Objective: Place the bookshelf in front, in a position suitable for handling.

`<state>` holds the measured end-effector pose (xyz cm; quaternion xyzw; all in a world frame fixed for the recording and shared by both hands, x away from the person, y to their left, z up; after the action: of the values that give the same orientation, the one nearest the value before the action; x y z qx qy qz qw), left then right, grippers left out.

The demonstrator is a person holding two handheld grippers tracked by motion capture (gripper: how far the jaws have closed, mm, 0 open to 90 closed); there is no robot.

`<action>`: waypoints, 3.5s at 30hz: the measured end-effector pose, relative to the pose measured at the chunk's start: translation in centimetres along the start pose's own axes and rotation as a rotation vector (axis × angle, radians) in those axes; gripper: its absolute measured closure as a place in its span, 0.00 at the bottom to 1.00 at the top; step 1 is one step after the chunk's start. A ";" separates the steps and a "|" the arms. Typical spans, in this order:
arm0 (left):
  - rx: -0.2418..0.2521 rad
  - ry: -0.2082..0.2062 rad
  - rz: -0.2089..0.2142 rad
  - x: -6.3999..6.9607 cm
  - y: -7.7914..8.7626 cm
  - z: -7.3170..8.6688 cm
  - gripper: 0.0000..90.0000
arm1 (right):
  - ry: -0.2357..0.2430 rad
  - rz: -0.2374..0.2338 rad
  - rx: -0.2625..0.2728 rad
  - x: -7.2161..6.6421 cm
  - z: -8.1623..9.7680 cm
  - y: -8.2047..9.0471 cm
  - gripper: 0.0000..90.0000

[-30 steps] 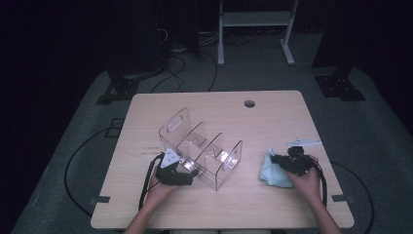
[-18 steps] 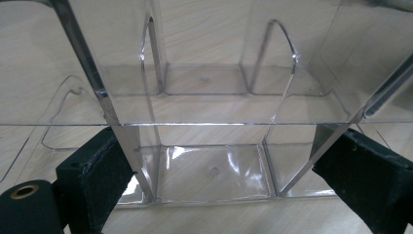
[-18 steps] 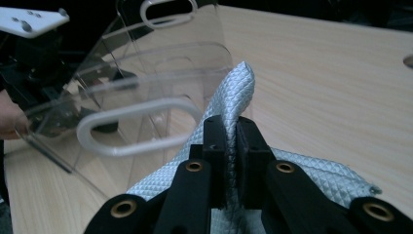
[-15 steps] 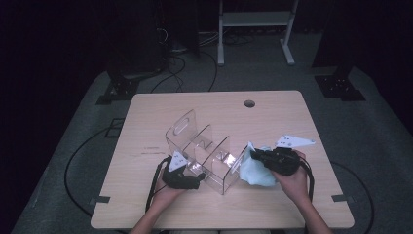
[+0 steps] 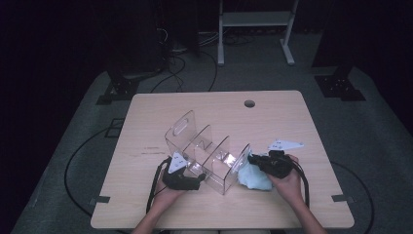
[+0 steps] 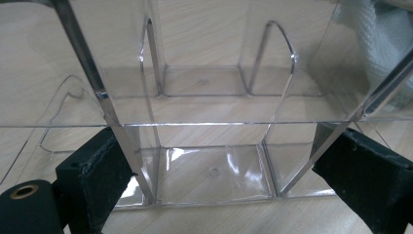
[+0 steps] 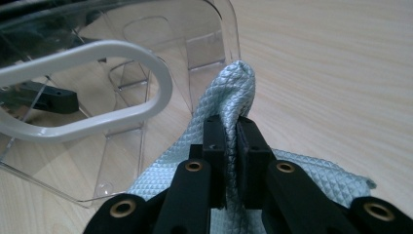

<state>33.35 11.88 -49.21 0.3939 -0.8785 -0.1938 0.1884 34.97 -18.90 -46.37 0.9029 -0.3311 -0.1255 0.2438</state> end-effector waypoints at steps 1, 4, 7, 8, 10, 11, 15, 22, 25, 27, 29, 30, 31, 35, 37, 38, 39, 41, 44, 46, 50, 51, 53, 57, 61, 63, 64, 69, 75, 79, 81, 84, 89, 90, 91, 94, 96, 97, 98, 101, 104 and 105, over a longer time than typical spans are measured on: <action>0.000 -0.001 0.000 0.0 0.0 0.0 0.08 | 0.006 0.003 0.006 -0.1 -0.1 0.1 0.93; 0.001 -0.001 0.000 0.0 0.0 0.0 0.08 | 0.030 0.014 0.006 -0.4 -0.4 0.1 0.93; 0.005 0.001 -0.006 0.0 0.0 0.0 0.08 | 0.013 0.004 -0.008 -0.2 0.2 -0.5 0.93; 0.004 0.004 -0.007 -0.1 0.1 0.0 0.08 | 0.008 0.003 -0.024 -0.2 0.7 -0.9 0.93; 0.005 0.004 -0.010 -0.1 0.1 0.0 0.08 | 0.007 -0.004 -0.066 -0.2 1.5 -1.8 0.93; 0.006 0.003 -0.011 -0.2 0.1 0.0 0.08 | 0.018 -0.003 -0.100 -0.2 2.0 -2.3 0.93; 0.008 0.012 -0.013 -0.3 0.2 0.1 0.08 | 0.017 -0.001 -0.117 -0.1 2.2 -2.8 0.93; 0.013 0.011 -0.020 -0.4 0.3 0.1 0.08 | 0.016 0.009 -0.142 0.2 2.6 -3.7 0.93; 0.013 0.011 -0.022 -0.4 0.3 0.1 0.08 | 0.002 0.002 -0.154 0.4 2.9 -4.0 0.92; 0.013 0.011 -0.022 -0.5 0.3 0.1 0.08 | 0.004 0.002 -0.154 0.4 2.8 -4.0 0.93; 0.016 0.014 -0.023 -0.4 0.3 0.1 0.08 | -0.003 0.000 -0.158 0.3 2.9 -4.0 0.92; 0.016 0.014 -0.024 -0.4 0.3 0.1 0.08 | -0.006 -0.002 -0.158 0.4 2.9 -4.1 0.92; 0.016 0.013 -0.024 -0.5 0.3 0.1 0.08 | -0.014 -0.008 -0.159 0.4 3.1 -4.2 0.92; 0.015 0.013 -0.024 -0.5 0.3 0.1 0.08 | -0.027 -0.016 -0.170 0.4 3.2 -4.4 0.92; 0.015 0.014 -0.025 -0.5 0.3 0.1 0.08 | -0.027 -0.012 -0.167 0.3 3.2 -4.3 0.92; 0.015 0.015 -0.026 -0.5 0.4 0.1 0.08 | -0.022 -0.009 -0.169 0.1 3.2 -4.3 0.92; 0.016 0.017 -0.026 -0.5 0.3 0.1 0.08 | -0.014 -0.013 -0.165 -0.1 3.1 -4.2 0.92; 0.018 0.019 -0.027 -0.6 0.3 0.1 0.08 | -0.001 -0.037 -0.160 -0.7 3.0 -4.1 0.92; 0.018 0.020 -0.031 -0.7 0.4 0.1 0.08 | 0.053 -0.071 -0.164 -2.1 2.8 -4.1 0.92; 0.018 0.025 -0.028 -0.8 0.4 0.1 0.08 | 0.063 -0.069 -0.167 -2.3 2.7 -4.2 0.92; 0.023 0.026 -0.033 -0.8 0.3 0.1 0.08 | 0.008 -0.038 -0.154 -1.0 2.7 -4.3 0.92; 0.026 0.031 -0.035 -0.8 0.3 0.1 0.08 | 0.009 -0.035 -0.147 -0.8 2.7 -4.4 0.92; 0.025 0.023 -0.040 -0.8 0.3 0.0 0.08 | 0.011 -0.034 -0.148 -0.8 2.7 -4.4 0.92; 0.031 0.027 -0.044 -0.9 0.3 0.0 0.08 | 0.039 -0.071 -0.148 -2.2 2.6 -4.4 0.92; 0.030 0.033 -0.047 -1.0 0.4 0.0 0.08 | 0.087 -0.142 -0.156 -4.5 2.7 -4.5 0.92; 0.028 0.032 -0.046 -1.2 0.4 0.1 0.09 | 0.090 -0.140 -0.155 -4.4 2.6 -4.6 0.92; 0.028 0.037 -0.049 -1.2 0.5 0.1 0.09 | 0.074 -0.140 -0.148 -4.3 2.6 -4.6 0.92; 0.032 0.036 -0.056 -1.2 0.4 0.0 0.08 | 0.066 -0.112 -0.142 -3.8 2.6 -4.9 0.92; 0.038 0.035 -0.066 -1.3 0.4 -0.1 0.09 | 0.110 -0.212 -0.146 -6.5 2.6 -4.9 0.91; 0.035 0.041 -0.066 -1.4 0.5 0.0 0.09 | 0.125 -0.225 -0.140 -6.8 2.5 -4.9 0.91; 0.035 0.041 -0.070 -1.4 0.4 -0.1 0.09 | 0.104 -0.220 -0.138 -6.6 2.5 -4.9 0.91; 0.038 0.038 -0.073 -1.3 0.4 -0.1 0.09 | 0.114 -0.231 -0.123 -7.2 2.2 -4.6 0.91; 0.038 0.040 -0.069 -1.4 0.4 0.0 0.09 | 0.150 -0.258 -0.056 -8.4 0.9 -3.3 0.91; 0.038 0.039 -0.069 -1.4 0.4 0.0 0.09 | 0.161 -0.253 -0.034 -8.6 0.5 -2.9 0.91; 0.039 0.038 -0.069 -1.4 0.4 -0.1 0.09 | 0.163 -0.250 -0.021 -8.6 0.3 -2.6 0.91; 0.039 0.035 -0.073 -1.3 0.4 -0.1 0.09 | 0.162 -0.232 0.002 -8.3 -0.2 -2.0 0.91; 0.038 0.034 -0.073 -1.3 0.4 -0.1 0.09 | 0.142 -0.234 -0.015 -8.1 0.3 -2.5 0.91; 0.038 0.035 -0.073 -1.3 0.4 -0.1 0.09 | 0.143 -0.233 -0.033 -8.1 0.6 -2.8 0.91; 0.037 0.036 -0.072 -1.3 0.4 -0.1 0.09 | 0.146 -0.232 -0.050 -8.2 0.8 -3.2 0.91; 0.038 0.038 -0.070 -1.4 0.4 0.0 0.09 | 0.157 -0.226 -0.064 -8.3 0.8 -3.3 0.91; 0.038 0.038 -0.070 -1.4 0.4 0.0 0.09 | 0.167 -0.228 -0.024 -8.7 0.2 -2.6 0.91; 0.038 0.038 -0.069 -1.4 0.4 0.0 0.09 | 0.169 -0.230 -0.012 -8.8 0.0 -2.4 0.91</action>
<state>33.95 13.19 -49.23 0.4312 -0.8641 -0.1760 0.1907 29.66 -11.54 -47.10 0.9407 -0.2030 -0.0782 0.2602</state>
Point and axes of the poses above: each handheld gripper's, and its own axes: y roughly backward along the jaws, z roughly out of its underside, x roughly to its right, the point moved 3 cm from there along -y, roughly forward along the jaws, and after that the axes turned 10 degrees about y, right-handed, at the moved point
